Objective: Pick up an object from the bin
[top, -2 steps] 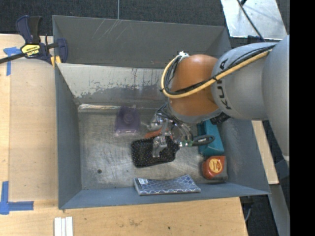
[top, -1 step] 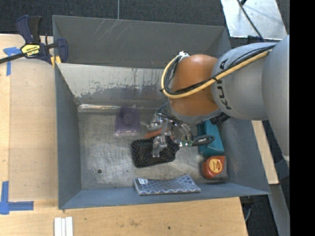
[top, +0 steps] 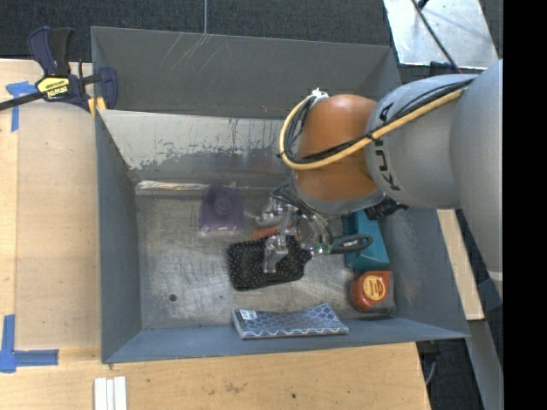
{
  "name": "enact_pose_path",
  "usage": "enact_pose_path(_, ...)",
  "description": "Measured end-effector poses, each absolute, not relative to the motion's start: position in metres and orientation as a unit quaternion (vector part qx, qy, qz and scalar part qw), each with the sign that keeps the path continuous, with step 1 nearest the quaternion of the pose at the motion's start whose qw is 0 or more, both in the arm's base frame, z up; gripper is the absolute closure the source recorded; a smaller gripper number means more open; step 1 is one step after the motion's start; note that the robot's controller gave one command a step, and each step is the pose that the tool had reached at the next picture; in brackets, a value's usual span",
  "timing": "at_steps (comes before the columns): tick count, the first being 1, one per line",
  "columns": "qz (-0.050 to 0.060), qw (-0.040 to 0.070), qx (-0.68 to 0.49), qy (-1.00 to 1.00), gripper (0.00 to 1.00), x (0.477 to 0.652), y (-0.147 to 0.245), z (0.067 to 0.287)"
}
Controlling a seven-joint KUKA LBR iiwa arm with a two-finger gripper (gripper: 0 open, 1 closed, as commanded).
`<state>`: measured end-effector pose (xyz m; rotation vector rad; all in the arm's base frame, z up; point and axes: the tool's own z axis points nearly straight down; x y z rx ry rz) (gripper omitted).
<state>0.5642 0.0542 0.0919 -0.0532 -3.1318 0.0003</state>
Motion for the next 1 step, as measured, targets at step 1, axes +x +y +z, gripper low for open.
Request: enact_pose_path(1,0.000,-0.001,0.042,-0.999,1.00,0.5610,0.0580,0.2062)
